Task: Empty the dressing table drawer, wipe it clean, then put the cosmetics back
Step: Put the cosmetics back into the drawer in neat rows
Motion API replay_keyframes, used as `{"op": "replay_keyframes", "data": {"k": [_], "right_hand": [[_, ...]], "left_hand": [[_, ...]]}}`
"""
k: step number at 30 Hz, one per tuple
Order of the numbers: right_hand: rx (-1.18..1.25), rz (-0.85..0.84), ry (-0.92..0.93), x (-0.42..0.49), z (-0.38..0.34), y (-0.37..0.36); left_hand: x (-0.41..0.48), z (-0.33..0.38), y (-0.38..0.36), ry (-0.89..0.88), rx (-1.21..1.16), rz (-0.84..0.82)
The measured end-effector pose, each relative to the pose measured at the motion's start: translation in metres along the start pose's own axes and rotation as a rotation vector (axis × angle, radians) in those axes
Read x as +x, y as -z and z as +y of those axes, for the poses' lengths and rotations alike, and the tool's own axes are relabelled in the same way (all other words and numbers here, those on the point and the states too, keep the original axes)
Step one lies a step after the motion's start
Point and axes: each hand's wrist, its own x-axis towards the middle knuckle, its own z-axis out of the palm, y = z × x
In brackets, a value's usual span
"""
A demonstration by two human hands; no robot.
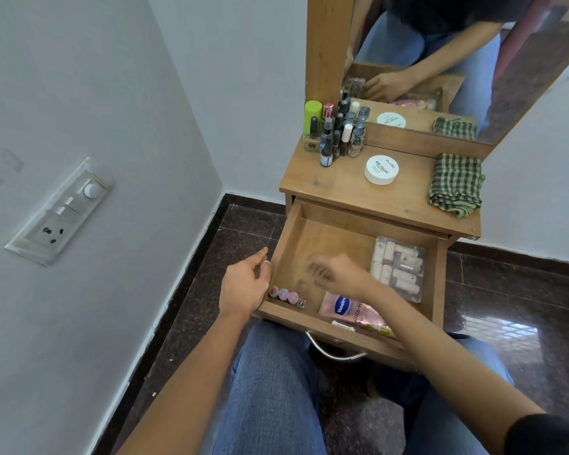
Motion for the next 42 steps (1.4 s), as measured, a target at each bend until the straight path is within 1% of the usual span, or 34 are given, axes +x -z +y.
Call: {"op": "replay_keyframes", "data": {"k": [4, 7, 9, 11, 14, 18, 23, 31, 39, 42], "right_hand": [[0.078, 0.54, 0.102, 0.022, -0.011, 0.053], [0.038, 0.771, 0.061, 0.05, -0.015, 0.095], [-0.002, 0.833, 0.054, 0.067, -0.017, 0.116], [-0.055, 0.835, 0.024, 0.081, -0.017, 0.129], [-0.175, 0.791, -0.045, 0.094, -0.019, 0.137], [-0.229, 0.758, -0.075, 0.102, -0.018, 0.141], [-0.22, 0.792, -0.064, 0.103, -0.022, 0.147], [-0.166, 0.751, -0.101, 0.097, -0.028, 0.153], [-0.335, 0.773, -0.26, 0.082, -0.02, 0.162], [-0.319, 0.809, -0.32, 0.079, -0.015, 0.167]], "left_hand": [[0.0, 0.001, 0.0, 0.019, 0.013, 0.001], [-0.001, 0.004, 0.002, 0.031, 0.011, -0.007], [-0.002, 0.005, 0.002, 0.036, 0.0, -0.013], [-0.002, 0.005, 0.002, 0.035, -0.006, -0.016], [-0.001, 0.003, 0.002, 0.03, -0.007, -0.009], [-0.001, 0.003, 0.002, 0.014, -0.012, 0.001], [-0.001, 0.003, 0.003, 0.012, -0.015, 0.002], [-0.001, 0.002, 0.002, 0.002, -0.015, 0.002], [-0.001, 0.001, 0.001, 0.009, -0.011, 0.003], [-0.001, 0.0, 0.0, 0.009, -0.007, 0.007]]}}
